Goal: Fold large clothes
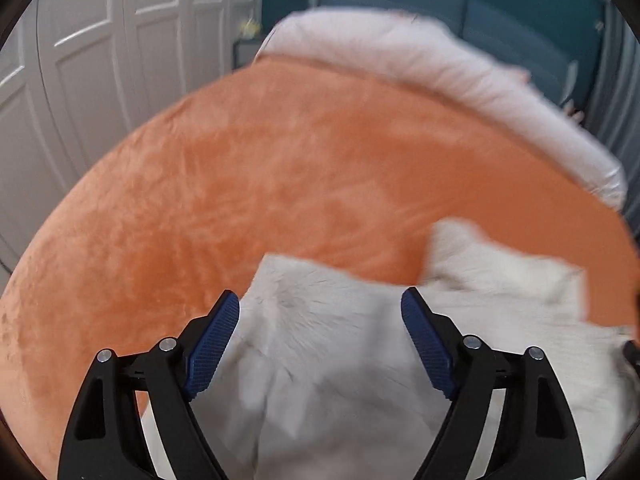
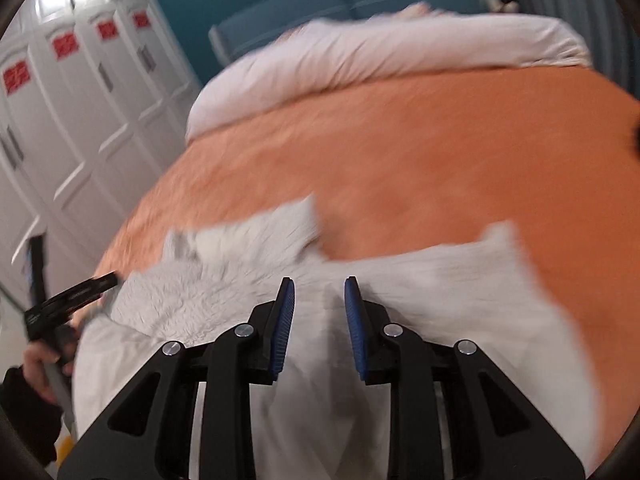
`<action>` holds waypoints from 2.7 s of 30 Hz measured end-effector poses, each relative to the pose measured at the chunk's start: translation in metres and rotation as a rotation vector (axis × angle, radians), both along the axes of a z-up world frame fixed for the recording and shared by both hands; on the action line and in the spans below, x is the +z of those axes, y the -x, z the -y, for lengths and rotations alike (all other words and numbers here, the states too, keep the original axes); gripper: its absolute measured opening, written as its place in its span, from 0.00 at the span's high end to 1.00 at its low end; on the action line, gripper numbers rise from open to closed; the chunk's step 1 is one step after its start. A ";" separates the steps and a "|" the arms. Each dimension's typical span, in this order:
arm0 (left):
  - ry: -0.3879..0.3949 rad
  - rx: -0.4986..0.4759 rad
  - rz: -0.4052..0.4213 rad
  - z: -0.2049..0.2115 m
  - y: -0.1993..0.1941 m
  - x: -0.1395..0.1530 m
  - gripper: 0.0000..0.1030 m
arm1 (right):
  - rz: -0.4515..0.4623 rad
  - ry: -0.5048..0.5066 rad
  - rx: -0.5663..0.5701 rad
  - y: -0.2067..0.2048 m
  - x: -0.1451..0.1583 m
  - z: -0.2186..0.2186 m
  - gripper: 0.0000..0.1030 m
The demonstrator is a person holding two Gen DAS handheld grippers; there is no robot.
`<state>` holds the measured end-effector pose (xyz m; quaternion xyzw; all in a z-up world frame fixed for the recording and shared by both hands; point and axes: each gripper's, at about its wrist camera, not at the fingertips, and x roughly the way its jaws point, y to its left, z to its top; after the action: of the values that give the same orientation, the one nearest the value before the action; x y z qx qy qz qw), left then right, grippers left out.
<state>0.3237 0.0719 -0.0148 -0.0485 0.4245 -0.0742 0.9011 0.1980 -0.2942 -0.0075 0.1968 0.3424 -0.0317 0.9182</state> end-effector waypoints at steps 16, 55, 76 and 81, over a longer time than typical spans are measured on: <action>-0.030 -0.146 -0.037 0.089 0.027 -0.040 0.11 | -0.164 0.037 -0.085 -0.011 -0.054 0.039 0.77; -0.006 0.181 -0.166 -0.099 0.171 0.010 0.10 | -0.242 0.235 0.208 0.019 -0.015 -0.198 0.73; 0.288 0.232 -0.329 -0.146 0.160 -0.039 0.10 | -0.246 0.256 0.160 0.092 -0.016 -0.198 0.73; 0.330 0.197 -0.339 -0.135 0.147 -0.054 0.11 | -0.252 0.273 0.198 0.112 -0.023 -0.204 0.74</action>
<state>0.1770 0.2067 -0.0684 -0.2479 0.5449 -0.0453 0.7997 0.0862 -0.0902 -0.0308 0.0302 0.4649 -0.0118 0.8848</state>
